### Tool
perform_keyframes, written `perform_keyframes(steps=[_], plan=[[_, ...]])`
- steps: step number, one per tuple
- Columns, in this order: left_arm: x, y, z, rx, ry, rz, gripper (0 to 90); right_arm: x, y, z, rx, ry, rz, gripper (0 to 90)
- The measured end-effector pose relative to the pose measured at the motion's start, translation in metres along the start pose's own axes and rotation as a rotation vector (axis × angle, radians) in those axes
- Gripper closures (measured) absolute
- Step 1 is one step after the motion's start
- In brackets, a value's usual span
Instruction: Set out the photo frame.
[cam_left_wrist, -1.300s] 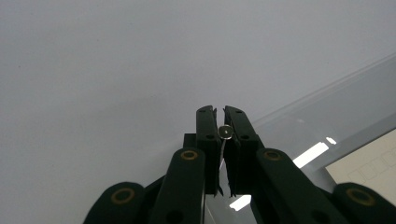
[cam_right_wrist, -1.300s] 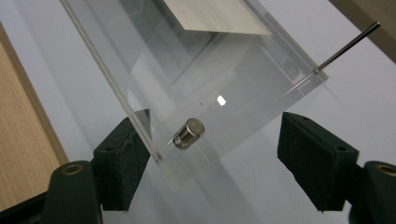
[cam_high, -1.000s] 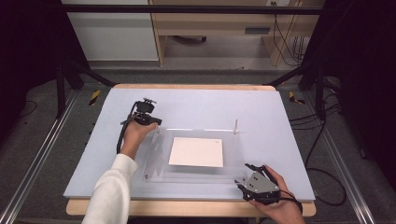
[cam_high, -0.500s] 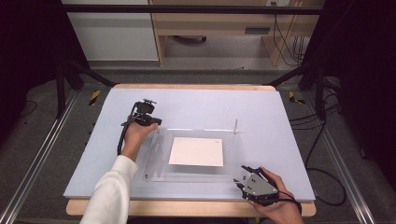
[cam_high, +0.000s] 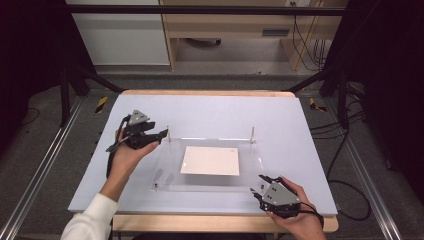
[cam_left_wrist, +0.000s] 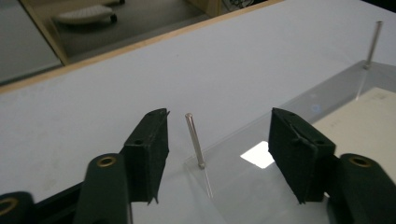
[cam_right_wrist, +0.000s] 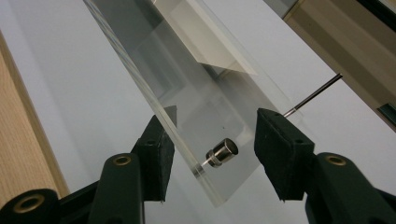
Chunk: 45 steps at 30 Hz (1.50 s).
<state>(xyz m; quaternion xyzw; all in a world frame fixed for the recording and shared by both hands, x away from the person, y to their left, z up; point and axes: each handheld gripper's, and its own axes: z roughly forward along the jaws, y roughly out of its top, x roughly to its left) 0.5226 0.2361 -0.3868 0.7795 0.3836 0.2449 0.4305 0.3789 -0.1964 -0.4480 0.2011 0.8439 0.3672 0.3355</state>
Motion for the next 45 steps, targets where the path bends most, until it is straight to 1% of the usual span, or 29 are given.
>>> perform_keyframes(steps=[1, 2, 3, 4, 5, 7, 8, 9, 10, 11, 13, 14, 17, 19, 21, 23, 26, 30, 36, 42, 45], plan=[[0.0, -0.005, -0.007, -0.022, -0.009, 0.008, 34.3, -0.001, 0.001, -0.001, -0.003, 0.001, 0.011, 49.1], [0.001, -0.01, -0.012, -0.042, -0.025, 0.005, 31.7, -0.002, 0.003, -0.002, -0.007, -0.002, 0.015, 49.5], [0.003, -0.013, -0.016, -0.058, -0.04, -0.008, 28.6, -0.003, 0.004, -0.002, -0.008, -0.001, 0.021, 49.9], [0.006, -0.015, -0.019, -0.059, -0.052, -0.015, 27.3, -0.004, 0.006, -0.003, -0.011, 0.0, 0.026, 50.3], [0.009, -0.014, -0.022, -0.064, -0.065, -0.024, 23.7, -0.006, 0.007, -0.004, -0.012, 0.002, 0.034, 50.4], [0.013, -0.014, -0.03, -0.091, -0.07, -0.017, 18.5, -0.01, 0.011, -0.005, -0.015, 0.004, 0.046, 51.5], [0.015, -0.012, -0.035, -0.103, -0.052, -0.015, 18.2, -0.011, 0.012, -0.006, -0.017, 0.004, 0.051, 52.0], [0.016, -0.012, -0.038, -0.104, -0.046, 0.0, 17.2, -0.013, 0.015, -0.006, -0.02, 0.004, 0.057, 52.3], [0.017, -0.011, -0.04, -0.109, -0.055, 0.005, 14.2, -0.015, 0.017, -0.007, -0.018, 0.005, 0.066, 52.5], [0.017, -0.01, -0.044, -0.115, -0.068, -0.001, 12.1, -0.017, 0.018, -0.007, -0.02, 0.009, 0.072, 52.6], [0.016, -0.009, -0.049, -0.124, -0.075, 0.005, 12.0, -0.021, 0.022, -0.008, -0.024, 0.016, 0.092, 52.7], [0.016, -0.008, -0.051, -0.124, -0.086, 0.014, 12.0, -0.023, 0.023, -0.008, -0.023, 0.018, 0.098, 52.8], [0.011, -0.004, -0.059, -0.131, -0.087, 0.03, 12.0, -0.029, 0.028, -0.009, -0.022, 0.026, 0.126, 53.0], [0.01, -0.002, -0.063, -0.14, -0.077, 0.035, 12.0, -0.034, 0.032, -0.009, -0.015, 0.034, 0.133, 53.5], [0.01, -0.001, -0.066, -0.149, -0.072, 0.033, 12.3, -0.039, 0.037, -0.01, -0.013, 0.042, 0.151, 54.2], [0.012, 0.0, -0.069, -0.152, -0.071, 0.037, 12.5, -0.045, 0.042, -0.01, -0.018, 0.046, 0.17, 55.0], [0.015, -0.001, -0.071, -0.156, -0.065, 0.032, 13.0, -0.053, 0.048, -0.01, -0.016, 0.055, 0.19, 55.5], [0.017, -0.003, -0.072, -0.149, -0.062, 0.031, 13.1, -0.06, 0.054, -0.009, -0.002, 0.072, 0.197, 55.8], [0.021, -0.004, -0.076, -0.156, -0.058, 0.023, 13.7, -0.065, 0.057, -0.009, 0.004, 0.078, 0.202, 56.3], [0.023, -0.006, -0.077, -0.133, -0.06, 0.044, 14.4, -0.07, 0.062, -0.009, 0.002, 0.081, 0.204, 56.9], [0.022, -0.006, -0.077, -0.132, -0.059, 0.047, 14.6, -0.073, 0.064, -0.008, 0.004, 0.079, 0.21, 57.0]])
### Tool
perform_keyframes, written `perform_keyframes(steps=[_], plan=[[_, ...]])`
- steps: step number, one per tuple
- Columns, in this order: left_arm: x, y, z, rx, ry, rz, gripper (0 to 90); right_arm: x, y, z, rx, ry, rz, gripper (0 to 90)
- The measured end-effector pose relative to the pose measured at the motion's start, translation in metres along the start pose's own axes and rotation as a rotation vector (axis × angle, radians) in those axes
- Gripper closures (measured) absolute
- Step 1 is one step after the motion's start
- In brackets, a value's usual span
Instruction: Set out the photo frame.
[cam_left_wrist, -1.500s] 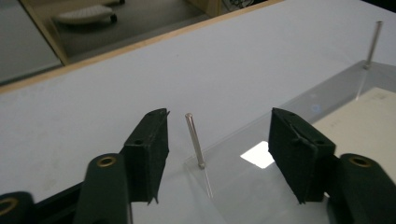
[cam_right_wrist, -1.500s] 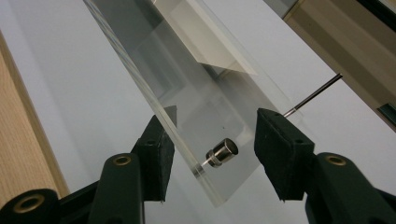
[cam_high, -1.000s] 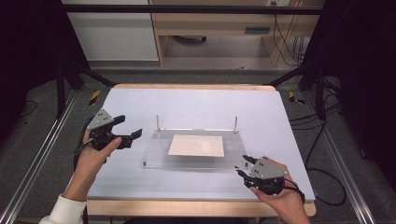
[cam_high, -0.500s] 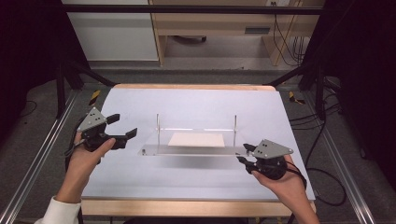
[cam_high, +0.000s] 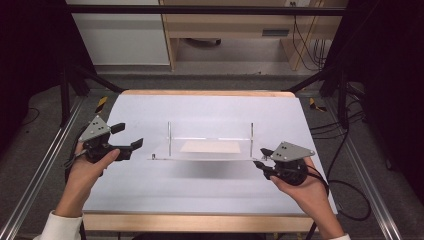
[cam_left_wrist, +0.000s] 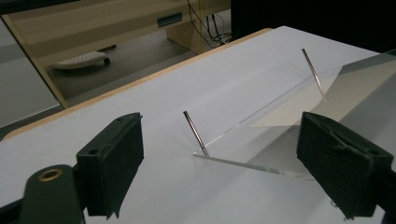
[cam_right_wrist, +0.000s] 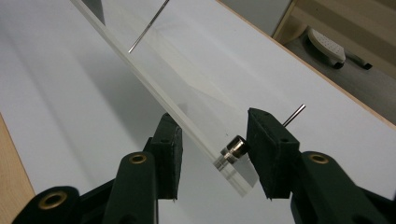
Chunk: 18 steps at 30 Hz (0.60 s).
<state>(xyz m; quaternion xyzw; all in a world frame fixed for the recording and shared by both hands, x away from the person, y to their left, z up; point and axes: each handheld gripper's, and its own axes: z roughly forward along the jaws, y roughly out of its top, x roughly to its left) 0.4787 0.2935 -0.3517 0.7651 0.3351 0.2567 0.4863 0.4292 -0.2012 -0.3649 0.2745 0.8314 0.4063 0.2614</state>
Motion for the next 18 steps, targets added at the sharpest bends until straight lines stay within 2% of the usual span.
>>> perform_keyframes(steps=[18], plan=[[-0.004, -0.001, -0.001, 0.053, -0.028, 0.071, 14.8, -0.013, 0.014, 0.002, -0.005, -0.003, 0.016, 56.6]])
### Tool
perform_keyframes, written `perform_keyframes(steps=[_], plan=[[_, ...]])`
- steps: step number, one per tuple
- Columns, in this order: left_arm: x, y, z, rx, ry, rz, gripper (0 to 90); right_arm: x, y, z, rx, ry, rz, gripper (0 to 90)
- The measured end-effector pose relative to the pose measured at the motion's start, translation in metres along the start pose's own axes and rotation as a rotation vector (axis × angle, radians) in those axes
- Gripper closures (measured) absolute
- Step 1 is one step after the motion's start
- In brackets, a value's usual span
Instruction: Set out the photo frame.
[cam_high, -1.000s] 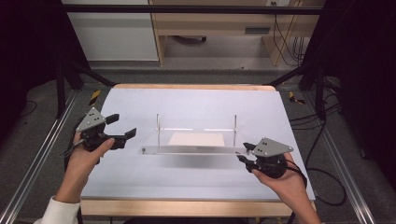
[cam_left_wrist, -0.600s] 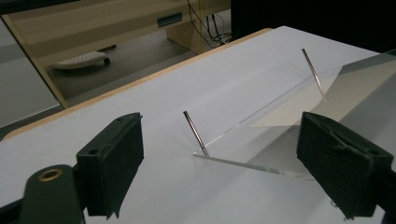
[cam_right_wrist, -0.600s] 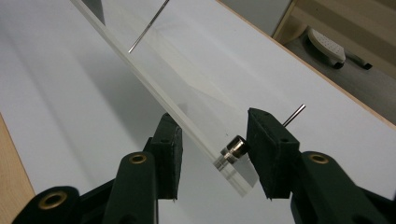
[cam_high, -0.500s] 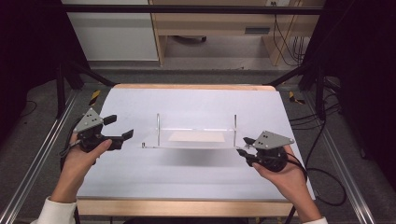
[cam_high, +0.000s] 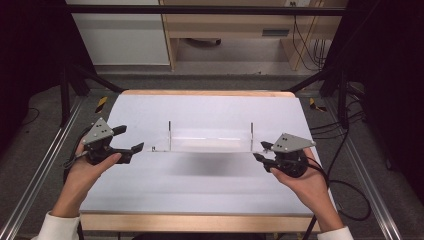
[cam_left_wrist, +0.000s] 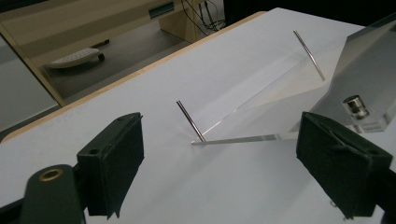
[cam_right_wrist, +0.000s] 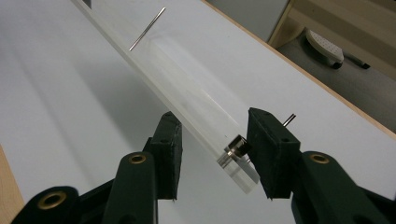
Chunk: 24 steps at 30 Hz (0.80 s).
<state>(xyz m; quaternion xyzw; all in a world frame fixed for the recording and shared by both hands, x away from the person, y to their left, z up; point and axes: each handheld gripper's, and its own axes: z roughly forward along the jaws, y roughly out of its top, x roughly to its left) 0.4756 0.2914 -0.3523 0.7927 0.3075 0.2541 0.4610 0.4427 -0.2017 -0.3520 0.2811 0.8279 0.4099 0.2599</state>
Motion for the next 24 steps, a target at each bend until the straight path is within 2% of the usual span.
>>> perform_keyframes(steps=[5, 15, 19, 24], plan=[[-0.004, 0.003, -0.001, 0.017, -0.015, 0.037, 14.8, -0.003, 0.004, 0.001, 0.002, 0.001, 0.006, 56.3], [-0.013, 0.007, 0.0, 0.037, -0.054, 0.075, 15.0, -0.009, 0.011, 0.002, 0.004, -0.002, 0.014, 55.8], [-0.019, 0.013, -0.001, 0.023, -0.069, 0.085, 16.9, -0.012, 0.013, 0.003, 0.004, -0.002, 0.021, 55.7], [-0.031, 0.024, 0.0, 0.007, -0.07, 0.13, 20.4, -0.015, 0.016, 0.004, 0.009, 0.0, 0.024, 55.7]])
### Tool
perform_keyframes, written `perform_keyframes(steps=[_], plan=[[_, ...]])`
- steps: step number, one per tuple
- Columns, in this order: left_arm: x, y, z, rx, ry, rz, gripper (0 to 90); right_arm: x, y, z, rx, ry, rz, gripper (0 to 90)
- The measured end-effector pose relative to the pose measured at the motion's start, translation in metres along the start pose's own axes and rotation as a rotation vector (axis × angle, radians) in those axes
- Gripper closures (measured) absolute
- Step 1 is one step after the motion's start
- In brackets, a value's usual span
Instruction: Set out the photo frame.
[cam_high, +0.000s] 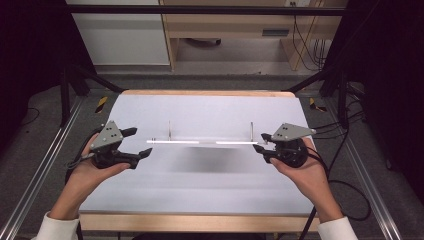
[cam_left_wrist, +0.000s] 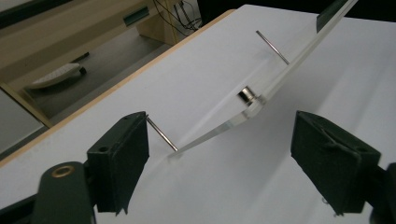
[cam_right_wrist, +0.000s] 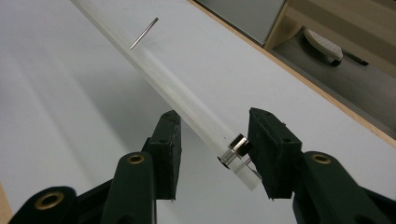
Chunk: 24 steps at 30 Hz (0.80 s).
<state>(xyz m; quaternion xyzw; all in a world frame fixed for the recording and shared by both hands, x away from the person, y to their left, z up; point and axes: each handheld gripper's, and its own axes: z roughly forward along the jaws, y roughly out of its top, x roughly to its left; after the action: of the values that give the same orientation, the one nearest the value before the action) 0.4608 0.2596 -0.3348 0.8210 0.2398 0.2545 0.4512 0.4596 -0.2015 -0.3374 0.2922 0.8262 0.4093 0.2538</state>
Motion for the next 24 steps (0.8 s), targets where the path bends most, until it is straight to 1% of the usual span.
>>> perform_keyframes(steps=[2, 6, 8, 10, 14, 16, 18, 20, 24], plan=[[-0.005, 0.005, 0.002, 0.007, -0.003, 0.033, 22.6, -0.001, 0.001, 0.0, 0.0, -0.001, 0.0, 55.7], [-0.012, 0.017, 0.006, 0.014, 0.01, 0.097, 27.2, -0.002, 0.003, 0.0, 0.008, 0.004, -0.001, 55.8], [-0.016, 0.023, 0.007, 0.018, 0.032, 0.143, 30.1, -0.003, 0.004, 0.001, 0.009, 0.004, 0.0, 55.8], [-0.019, 0.028, 0.009, 0.025, 0.04, 0.181, 32.0, -0.003, 0.004, 0.001, 0.01, 0.006, 0.0, 55.8], [-0.025, 0.036, 0.013, 0.048, 0.047, 0.256, 40.1, -0.005, 0.005, 0.001, 0.011, 0.006, 0.003, 55.7], [-0.027, 0.04, 0.017, 0.059, 0.046, 0.283, 42.2, -0.005, 0.006, 0.001, 0.012, 0.005, 0.002, 55.7], [-0.03, 0.044, 0.02, 0.056, 0.048, 0.305, 45.1, -0.006, 0.007, 0.002, 0.012, 0.006, 0.007, 55.7], [-0.032, 0.048, 0.023, 0.054, 0.041, 0.317, 47.1, -0.006, 0.007, 0.002, 0.012, 0.006, 0.009, 55.7], [-0.034, 0.052, 0.032, 0.087, 0.021, 0.345, 53.9, -0.008, 0.009, 0.002, 0.015, 0.007, 0.011, 55.6]])
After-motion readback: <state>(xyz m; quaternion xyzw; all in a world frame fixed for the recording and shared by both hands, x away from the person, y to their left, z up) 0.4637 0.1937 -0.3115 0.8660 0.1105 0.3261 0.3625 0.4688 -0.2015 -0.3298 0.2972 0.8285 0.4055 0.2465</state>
